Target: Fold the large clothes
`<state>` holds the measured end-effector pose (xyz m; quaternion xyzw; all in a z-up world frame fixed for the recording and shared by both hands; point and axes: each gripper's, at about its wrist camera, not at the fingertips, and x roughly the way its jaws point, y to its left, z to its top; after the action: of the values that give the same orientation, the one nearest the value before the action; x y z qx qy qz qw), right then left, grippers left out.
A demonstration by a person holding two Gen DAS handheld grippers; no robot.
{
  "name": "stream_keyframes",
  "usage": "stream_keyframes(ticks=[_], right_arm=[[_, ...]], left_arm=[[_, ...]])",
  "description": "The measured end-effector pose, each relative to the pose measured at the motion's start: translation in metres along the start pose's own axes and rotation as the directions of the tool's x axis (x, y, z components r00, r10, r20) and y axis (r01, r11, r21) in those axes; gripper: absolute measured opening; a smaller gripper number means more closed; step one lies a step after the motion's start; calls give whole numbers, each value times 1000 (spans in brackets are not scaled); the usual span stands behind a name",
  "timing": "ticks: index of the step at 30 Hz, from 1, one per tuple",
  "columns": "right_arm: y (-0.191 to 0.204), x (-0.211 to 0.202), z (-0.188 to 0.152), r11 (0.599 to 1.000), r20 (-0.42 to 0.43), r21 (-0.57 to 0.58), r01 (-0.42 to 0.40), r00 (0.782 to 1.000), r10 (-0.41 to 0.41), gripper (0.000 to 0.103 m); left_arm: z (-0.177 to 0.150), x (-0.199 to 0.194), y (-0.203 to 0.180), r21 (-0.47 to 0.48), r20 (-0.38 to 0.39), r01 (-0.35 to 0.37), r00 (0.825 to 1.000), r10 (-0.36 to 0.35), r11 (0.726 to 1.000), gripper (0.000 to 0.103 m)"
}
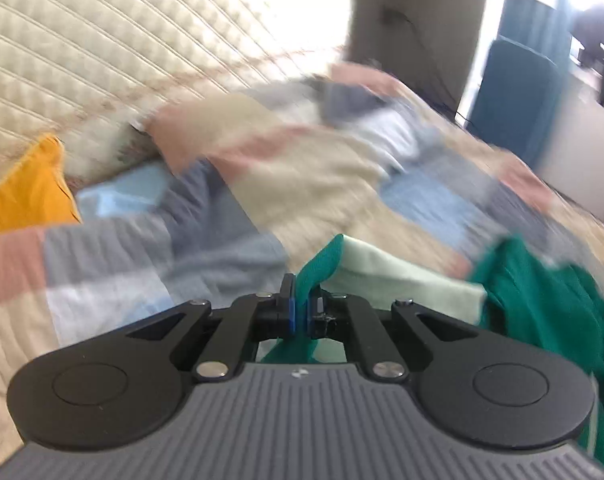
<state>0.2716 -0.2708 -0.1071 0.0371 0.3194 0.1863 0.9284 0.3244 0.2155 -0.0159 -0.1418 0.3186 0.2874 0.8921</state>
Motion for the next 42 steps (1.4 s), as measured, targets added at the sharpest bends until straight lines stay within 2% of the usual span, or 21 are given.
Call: stream_keyframes(ticks=[2, 5, 8, 11, 13, 15, 17, 19, 22, 26, 30, 34, 38, 42], right_arm=[[2, 6, 0, 1000, -8, -3, -6, 1000, 6, 65], [7, 16, -1, 1000, -10, -24, -3, 1000, 3, 65], [11, 27, 2, 999, -10, -36, -8, 1000, 7, 65], [12, 36, 6, 999, 13, -45, -16, 1000, 17, 65], [14, 41, 9, 998, 21, -50, -26, 999, 27, 65], [16, 43, 11, 998, 32, -54, -29, 999, 31, 65], [18, 43, 12, 998, 44, -56, -30, 999, 32, 65], [18, 39, 12, 998, 55, -57, -31, 998, 35, 65], [19, 30, 9, 998, 71, -60, -24, 997, 28, 65], [23, 14, 5, 997, 105, -81, -15, 994, 24, 65], [27, -1, 1, 995, 143, -103, -12, 989, 26, 65], [32, -8, 1, 994, 170, -104, -18, 985, 35, 65], [40, -6, 2, 992, 166, -125, 3, 986, 18, 65], [45, 0, 1, 992, 163, -126, 10, 987, 11, 65]], left_arm=[[9, 24, 3, -6, 28, -65, 997, 66, 998, 5], [9, 67, 10, -13, 5, -135, 991, 135, 991, 6], [-4, 100, 27, -83, -36, -113, 993, 110, 990, 6], [-18, 110, 33, -50, -29, -87, 996, 86, 995, 6], [-24, 106, 35, -39, -19, -60, 998, 59, 997, 7], [-28, 97, 37, -63, -23, -25, 999, 24, 998, 19], [-31, 85, 38, -87, -28, -19, 999, 16, 996, 64], [-38, 66, 40, -111, -2, -19, 1000, 19, 994, 66], [-50, 36, 35, -110, 18, 35, 999, -33, 993, 66], [-65, -11, 17, -54, 65, 114, 992, -110, 992, 66], [-85, -54, -17, 38, 87, 250, 964, -252, 968, 66], [-113, -75, -58, 75, 61, 398, 913, -403, 914, 66], [-143, -74, -95, 128, 42, 468, 878, -476, 875, 66], [-166, -51, -108, 148, 10, 503, 860, -509, 852, 66]])
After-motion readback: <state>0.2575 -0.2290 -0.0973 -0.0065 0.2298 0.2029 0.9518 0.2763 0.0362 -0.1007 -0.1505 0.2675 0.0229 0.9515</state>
